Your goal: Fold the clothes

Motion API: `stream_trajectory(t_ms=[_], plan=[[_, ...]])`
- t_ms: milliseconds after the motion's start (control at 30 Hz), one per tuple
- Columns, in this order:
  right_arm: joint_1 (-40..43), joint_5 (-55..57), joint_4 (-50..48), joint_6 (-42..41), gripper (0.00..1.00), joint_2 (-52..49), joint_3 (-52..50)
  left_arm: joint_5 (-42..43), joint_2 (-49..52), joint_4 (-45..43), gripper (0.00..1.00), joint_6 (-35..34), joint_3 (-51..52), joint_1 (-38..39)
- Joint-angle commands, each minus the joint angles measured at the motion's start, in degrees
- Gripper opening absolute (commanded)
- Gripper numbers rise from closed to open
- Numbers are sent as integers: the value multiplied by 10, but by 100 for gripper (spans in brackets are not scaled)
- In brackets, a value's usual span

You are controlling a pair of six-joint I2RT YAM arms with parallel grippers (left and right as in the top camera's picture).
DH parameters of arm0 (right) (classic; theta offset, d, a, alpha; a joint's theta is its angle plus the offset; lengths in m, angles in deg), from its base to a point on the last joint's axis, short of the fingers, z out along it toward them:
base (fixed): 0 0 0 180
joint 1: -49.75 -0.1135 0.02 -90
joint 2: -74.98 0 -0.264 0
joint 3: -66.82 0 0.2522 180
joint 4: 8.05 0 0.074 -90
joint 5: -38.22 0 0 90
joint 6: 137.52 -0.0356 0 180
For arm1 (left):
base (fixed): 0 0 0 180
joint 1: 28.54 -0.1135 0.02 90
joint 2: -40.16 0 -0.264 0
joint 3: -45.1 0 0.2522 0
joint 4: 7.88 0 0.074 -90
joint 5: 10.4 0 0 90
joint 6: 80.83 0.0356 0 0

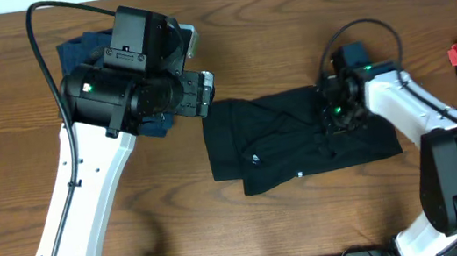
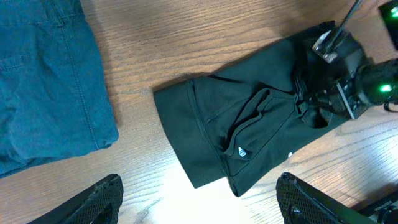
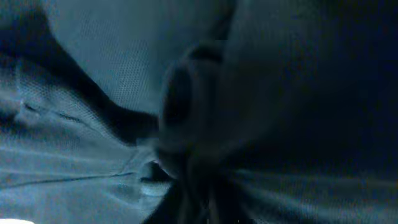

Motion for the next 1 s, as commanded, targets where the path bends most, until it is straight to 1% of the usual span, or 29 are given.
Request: stream_trajectory(t_ms=[0,300,333,433,500,533,633,667,700,733,867,967], plan=[[-21,21,10,-19,1,22,7,-7,-3,3,80,8,0,-3],[-50,18,97,-12,1,111,21,-7,4,3,80,8,28,-3],[-52,18,100,-12,4,113,21,-7,6,3,80,8,28,-3],[-56,18,86,-12,17,108,17,-7,10,2,81,8,28,-3],[-59,13,74,-12,33,101,12,-7,13,1,80,8,28,-3],[-61,7,71,-12,35,99,11,-7,15,1,81,8,28,-3],[-73,-17,72,-7,27,90,11,-7,21,1,80,7,28,-3],[-78,-17,76,-7,28,90,11,-7,24,1,80,7,28,-3],[-83,-17,78,0,31,90,11,-7,26,1,80,7,28,-3],[-87,-16,79,4,37,90,11,-7,29,1,80,7,29,-3],[-78,0,65,0,41,94,14,-7,48,3,81,-11,29,-3],[-48,8,53,-9,50,108,25,3,73,10,91,-25,32,-3]])
